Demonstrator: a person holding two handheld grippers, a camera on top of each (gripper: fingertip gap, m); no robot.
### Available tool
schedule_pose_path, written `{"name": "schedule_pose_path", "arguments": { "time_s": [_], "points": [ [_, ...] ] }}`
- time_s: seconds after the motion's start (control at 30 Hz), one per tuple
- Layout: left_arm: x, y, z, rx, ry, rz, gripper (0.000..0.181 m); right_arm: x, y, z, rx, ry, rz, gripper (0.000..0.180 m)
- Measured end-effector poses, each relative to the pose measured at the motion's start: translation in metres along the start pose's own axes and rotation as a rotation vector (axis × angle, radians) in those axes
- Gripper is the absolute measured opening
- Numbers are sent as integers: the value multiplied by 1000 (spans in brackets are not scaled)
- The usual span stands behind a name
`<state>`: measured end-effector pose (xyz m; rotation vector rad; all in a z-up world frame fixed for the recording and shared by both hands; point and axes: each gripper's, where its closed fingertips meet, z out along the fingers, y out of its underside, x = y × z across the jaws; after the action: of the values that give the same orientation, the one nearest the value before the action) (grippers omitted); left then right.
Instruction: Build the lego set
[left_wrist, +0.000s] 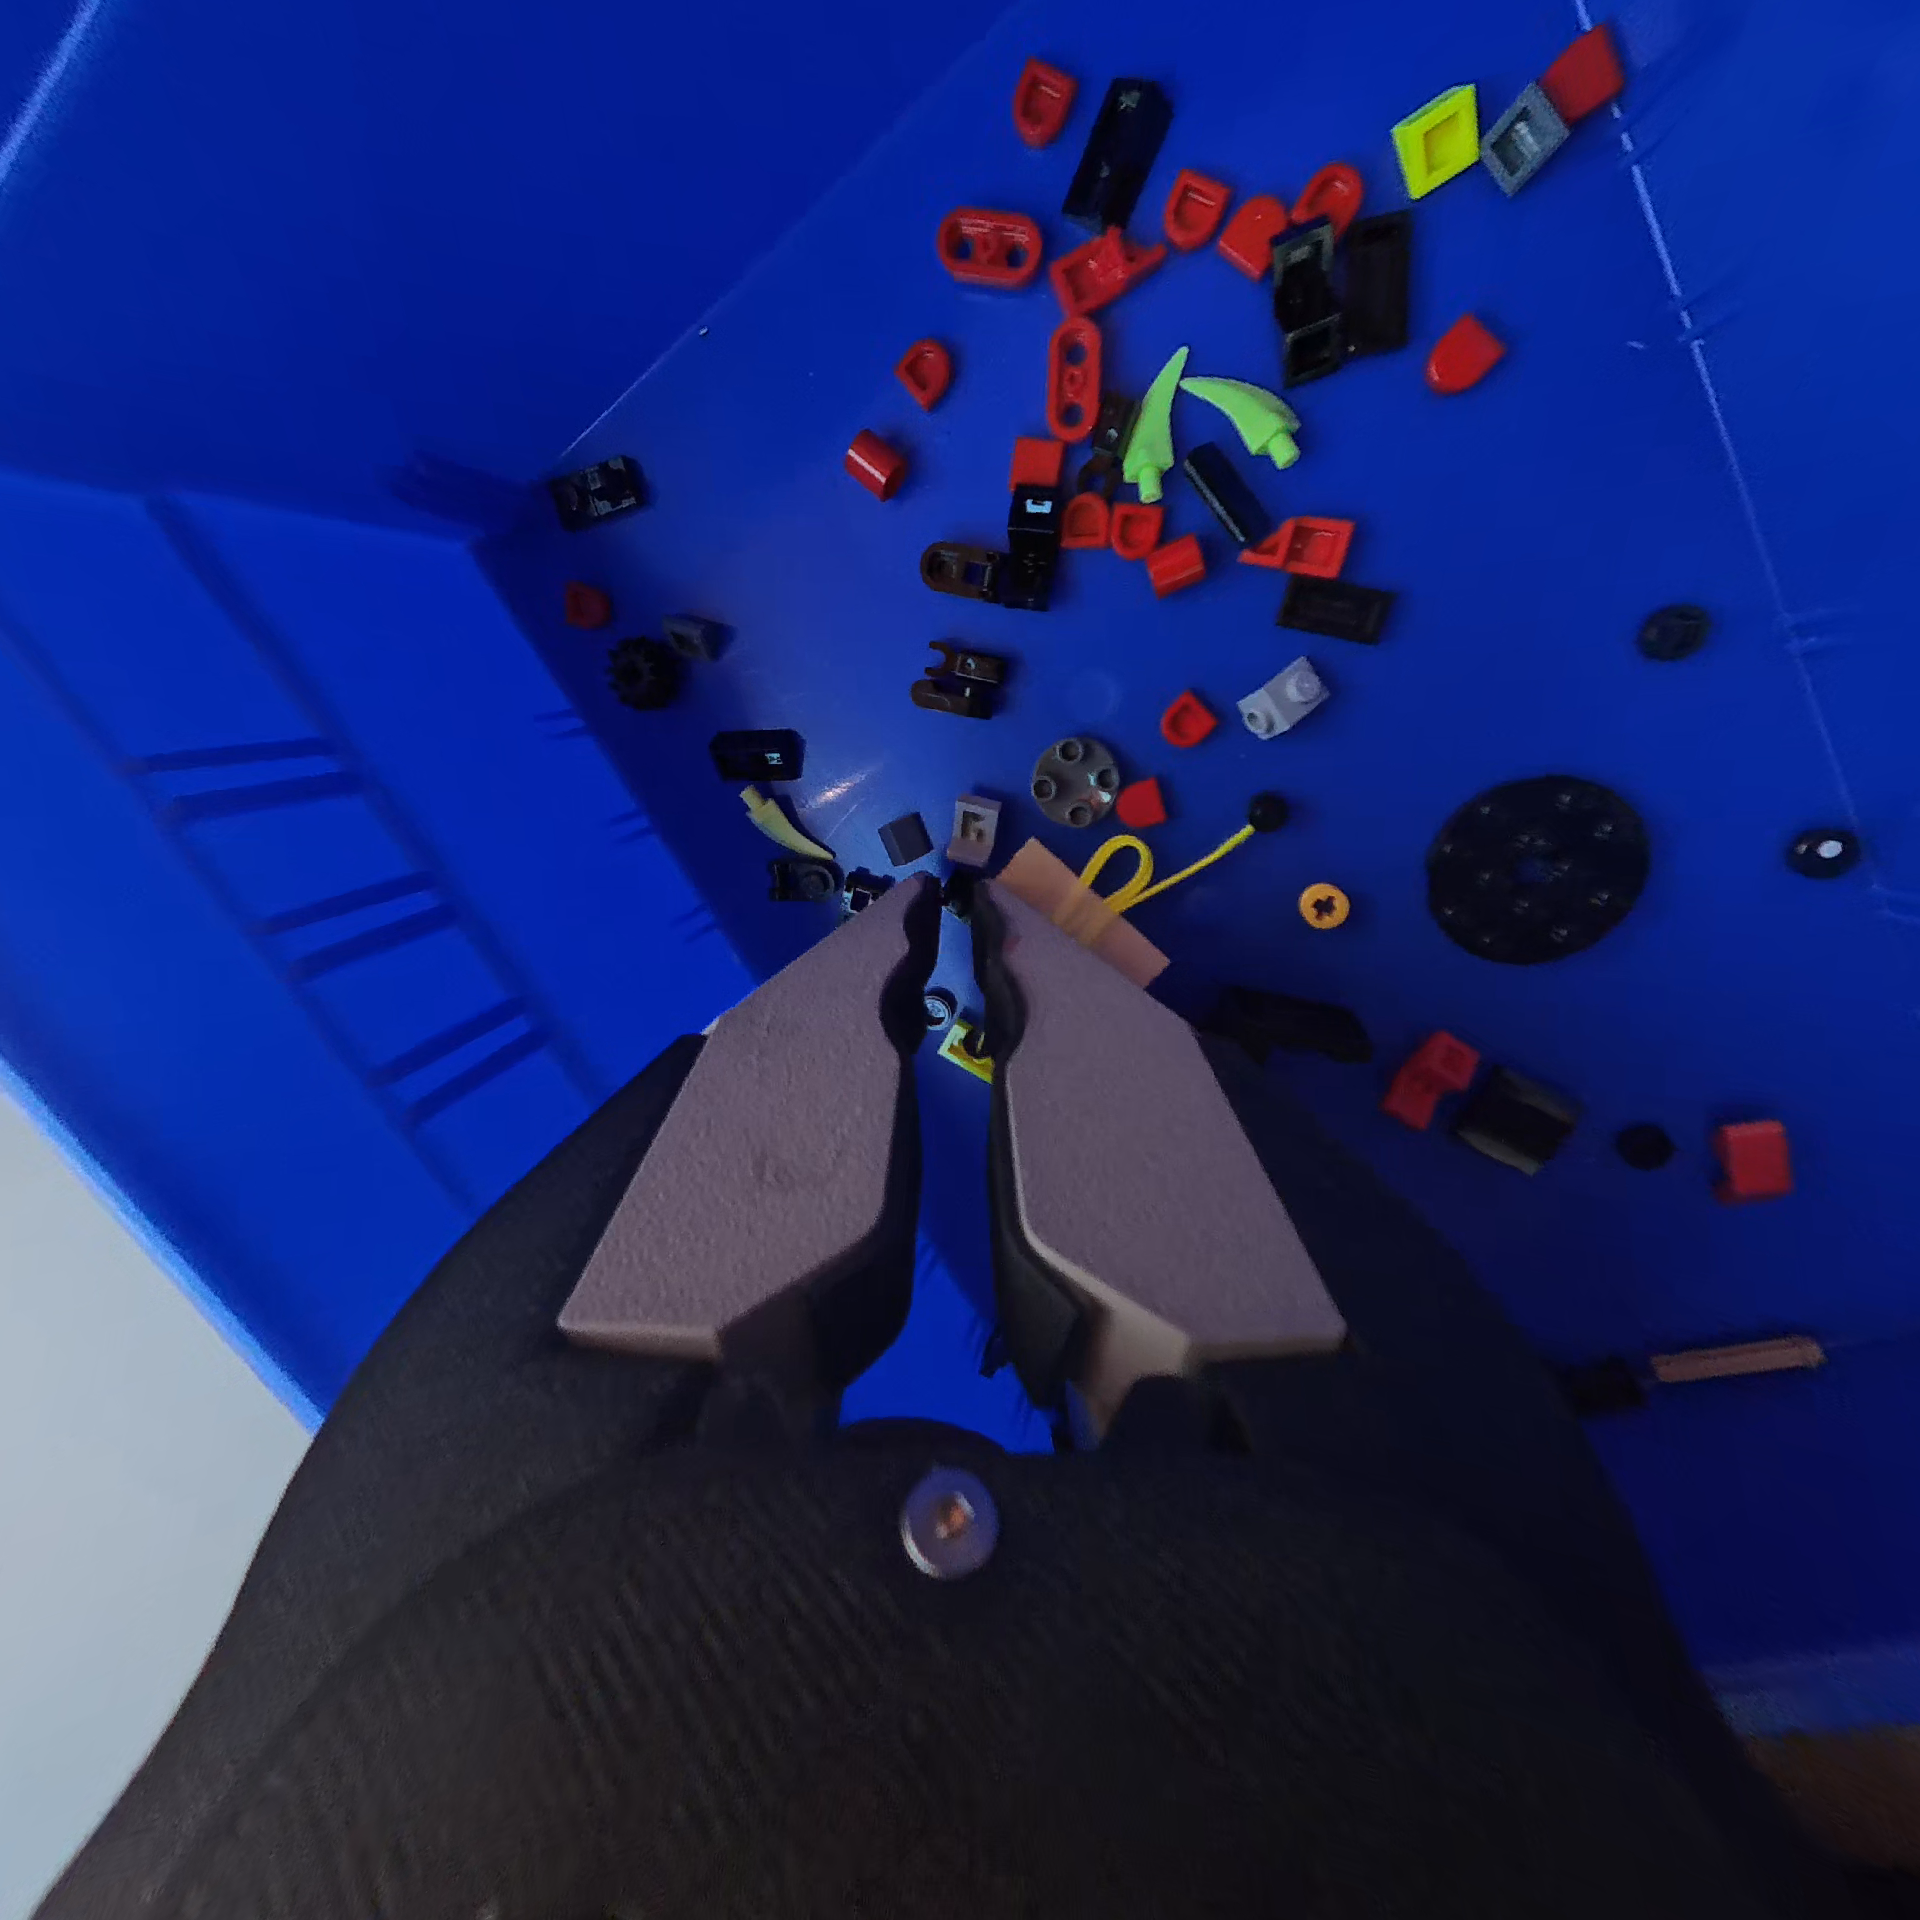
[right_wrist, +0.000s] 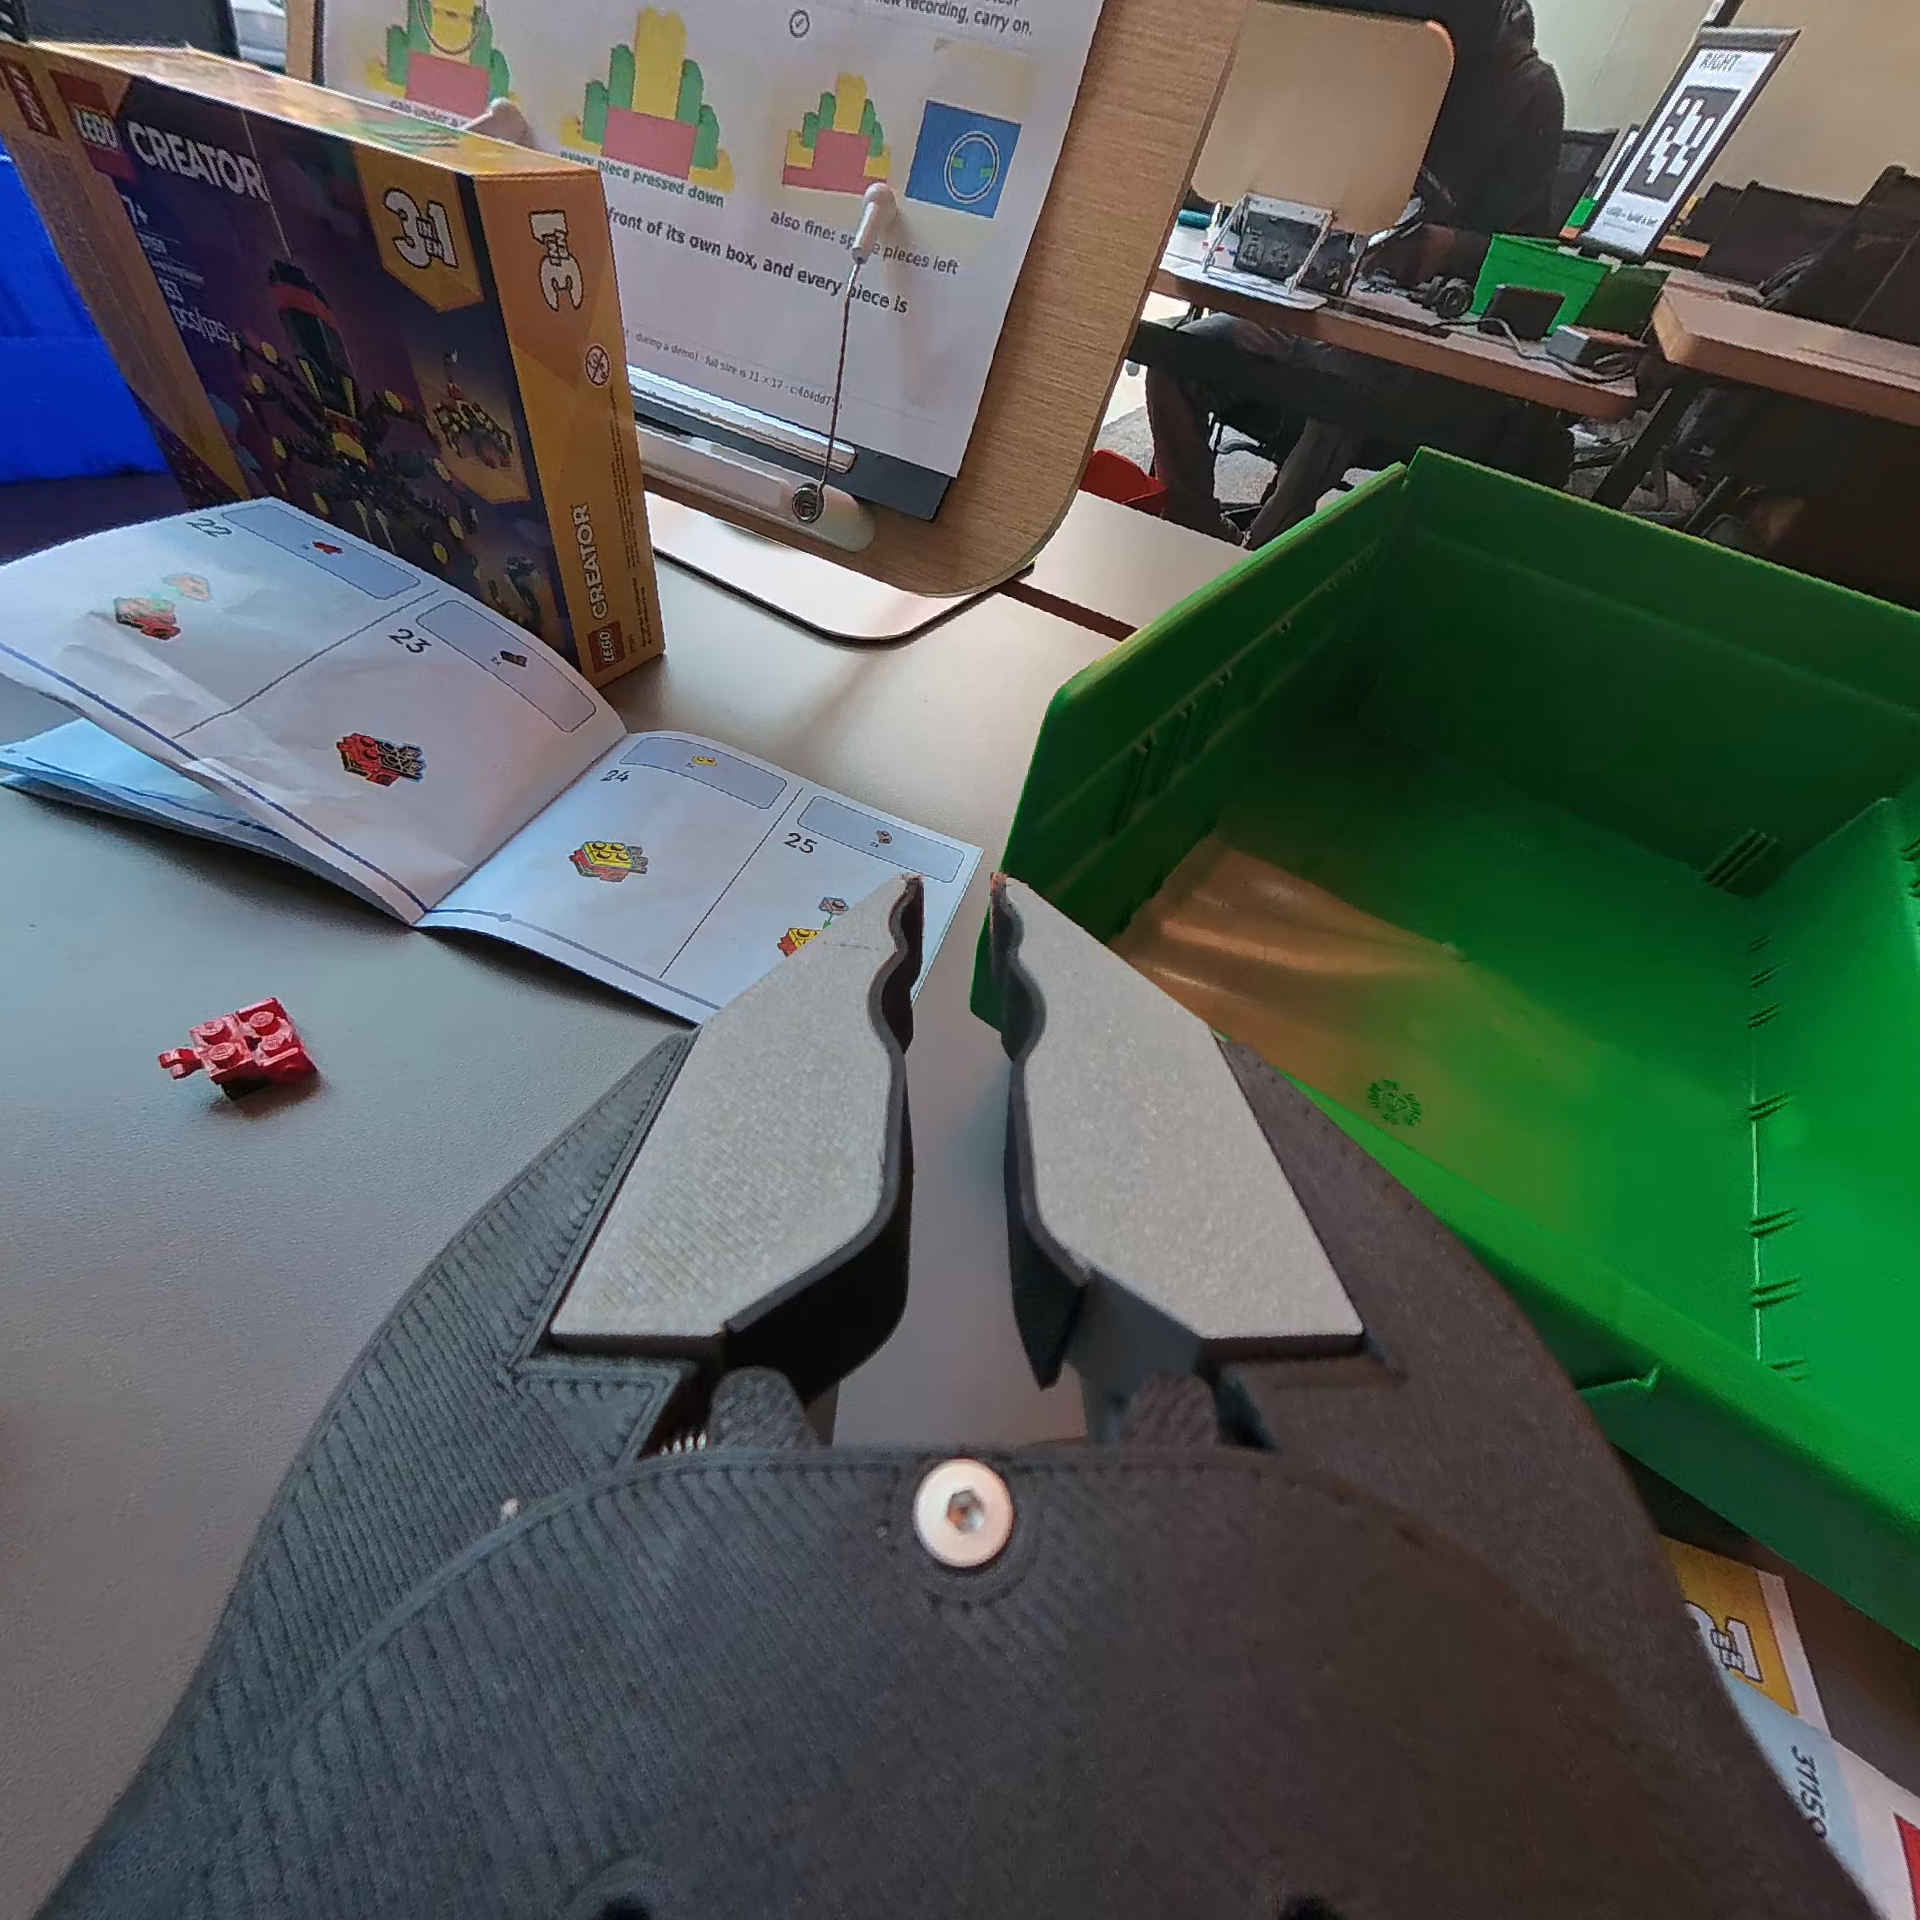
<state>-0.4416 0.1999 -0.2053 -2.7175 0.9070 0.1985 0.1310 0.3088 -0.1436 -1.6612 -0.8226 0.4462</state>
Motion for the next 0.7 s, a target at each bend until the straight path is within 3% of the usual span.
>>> {"name": "schedule_pose_path", "arguments": {
  "time_s": [0.5,0.7],
  "points": [
    [-13,-8,-23,65,-95,29,3,-1,0,1,-2,1,-1,9],
    [-18,-26,-49,195,-147,32,3,-1,0,1,-2,-1,0,9]
  ]
}}
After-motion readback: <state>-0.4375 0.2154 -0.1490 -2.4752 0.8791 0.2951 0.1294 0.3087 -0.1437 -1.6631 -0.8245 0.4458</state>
